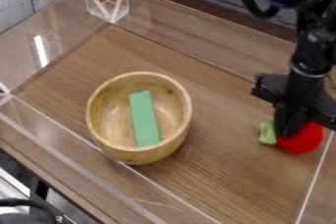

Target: Move the red fruit to the right side of the table

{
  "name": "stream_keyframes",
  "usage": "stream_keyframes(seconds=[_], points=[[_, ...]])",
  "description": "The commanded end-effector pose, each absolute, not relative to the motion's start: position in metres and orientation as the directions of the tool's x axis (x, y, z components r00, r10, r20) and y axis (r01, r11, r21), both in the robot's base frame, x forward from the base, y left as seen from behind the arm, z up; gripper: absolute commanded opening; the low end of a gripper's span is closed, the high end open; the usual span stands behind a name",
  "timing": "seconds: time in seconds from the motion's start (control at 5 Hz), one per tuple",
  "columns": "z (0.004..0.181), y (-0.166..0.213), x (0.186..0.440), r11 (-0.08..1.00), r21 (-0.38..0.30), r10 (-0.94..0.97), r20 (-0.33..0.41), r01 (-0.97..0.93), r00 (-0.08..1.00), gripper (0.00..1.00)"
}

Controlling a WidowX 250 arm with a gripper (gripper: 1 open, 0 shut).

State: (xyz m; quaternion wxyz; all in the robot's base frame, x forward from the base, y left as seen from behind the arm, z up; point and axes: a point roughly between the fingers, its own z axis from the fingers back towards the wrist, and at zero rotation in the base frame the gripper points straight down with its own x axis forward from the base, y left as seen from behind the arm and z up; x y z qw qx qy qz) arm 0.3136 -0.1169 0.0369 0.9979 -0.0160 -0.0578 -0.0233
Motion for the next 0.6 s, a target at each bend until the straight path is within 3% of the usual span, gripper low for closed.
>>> stream_keyframes(seconds=[0.0,0.4], points=[[0.032,-0.107,0.325,0.996,-0.042,-0.069,0.147,0.076,0.987,0.00],[0.024,-0.106,0.336,0.987,-0.050,-0.146,0.141,0.155,0.979,0.00]])
